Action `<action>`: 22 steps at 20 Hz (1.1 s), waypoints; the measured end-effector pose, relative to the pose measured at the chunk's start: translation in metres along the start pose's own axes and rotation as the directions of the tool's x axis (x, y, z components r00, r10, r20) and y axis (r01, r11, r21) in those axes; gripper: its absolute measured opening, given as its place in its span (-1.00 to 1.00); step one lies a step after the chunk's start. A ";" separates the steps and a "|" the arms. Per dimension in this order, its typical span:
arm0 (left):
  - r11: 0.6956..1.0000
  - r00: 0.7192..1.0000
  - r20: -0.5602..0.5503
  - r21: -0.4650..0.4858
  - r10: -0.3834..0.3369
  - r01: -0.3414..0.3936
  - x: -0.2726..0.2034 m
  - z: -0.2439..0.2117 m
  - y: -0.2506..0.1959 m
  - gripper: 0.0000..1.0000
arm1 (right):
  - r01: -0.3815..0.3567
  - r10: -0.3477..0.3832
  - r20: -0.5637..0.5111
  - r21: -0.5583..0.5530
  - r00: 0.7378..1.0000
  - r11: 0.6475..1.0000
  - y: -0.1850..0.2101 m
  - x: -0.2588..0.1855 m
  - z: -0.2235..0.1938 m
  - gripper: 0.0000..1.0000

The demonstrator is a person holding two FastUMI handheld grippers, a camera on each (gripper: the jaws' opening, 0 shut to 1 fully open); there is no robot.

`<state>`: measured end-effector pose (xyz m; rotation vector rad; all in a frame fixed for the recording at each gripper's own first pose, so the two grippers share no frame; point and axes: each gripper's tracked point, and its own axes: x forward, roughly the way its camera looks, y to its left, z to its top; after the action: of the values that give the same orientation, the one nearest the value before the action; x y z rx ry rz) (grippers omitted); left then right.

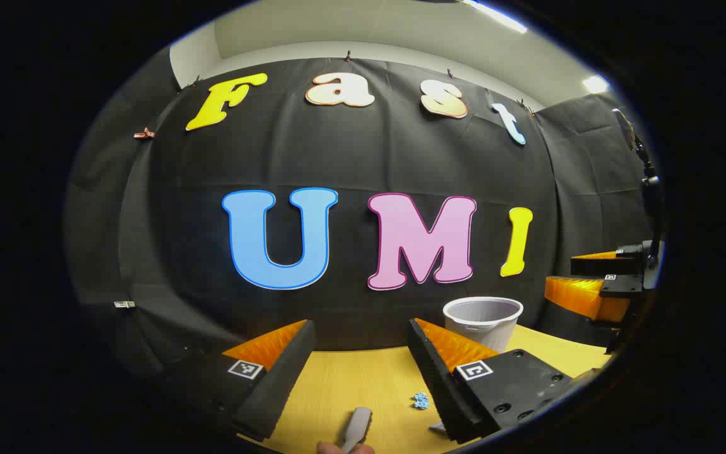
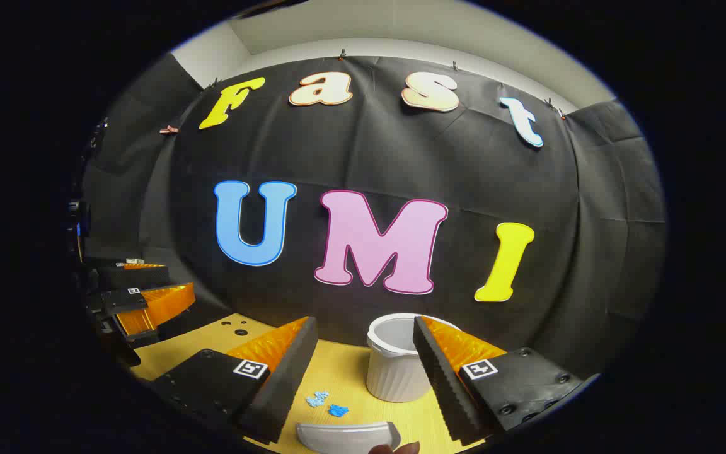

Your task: Pick up the small broom and dustpan from the desktop, sweep the trash into the dustpan with the broom, and then empty the trash into the garbage bin.

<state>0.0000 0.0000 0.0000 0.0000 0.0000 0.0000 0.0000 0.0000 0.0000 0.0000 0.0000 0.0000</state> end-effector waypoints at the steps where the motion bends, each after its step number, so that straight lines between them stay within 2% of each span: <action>1: 1.000 1.000 -0.001 0.002 0.000 0.000 0.000 0.000 0.000 0.91 | -0.001 0.001 0.001 0.001 1.000 1.000 0.000 0.000 0.000 0.86; 3: 1.000 1.000 -0.005 0.005 -0.003 0.003 0.000 -0.002 0.000 0.91 | -0.002 0.002 -0.002 0.002 1.000 1.000 0.000 0.002 -0.001 0.91; 15: 1.000 1.000 -0.023 0.012 -0.012 0.013 0.001 -0.004 -0.001 0.91 | -0.009 0.009 -0.027 0.007 1.000 1.000 -0.005 0.003 -0.012 0.86; 19: 1.000 0.999 -0.031 0.025 -0.013 0.014 0.001 -0.006 -0.001 0.91 | -0.075 0.074 -0.114 -0.001 0.991 0.997 -0.005 -0.008 -0.040 0.91; 22: 0.999 0.999 -0.049 0.028 -0.017 0.018 0.001 -0.010 -0.002 0.91 | -0.134 0.135 -0.245 0.020 0.960 0.991 -0.005 -0.029 -0.083 0.91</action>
<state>0.0013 -0.0016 -0.0101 0.0281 0.0485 -0.0175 -0.0292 -0.0046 -0.0830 0.0029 0.2486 0.1360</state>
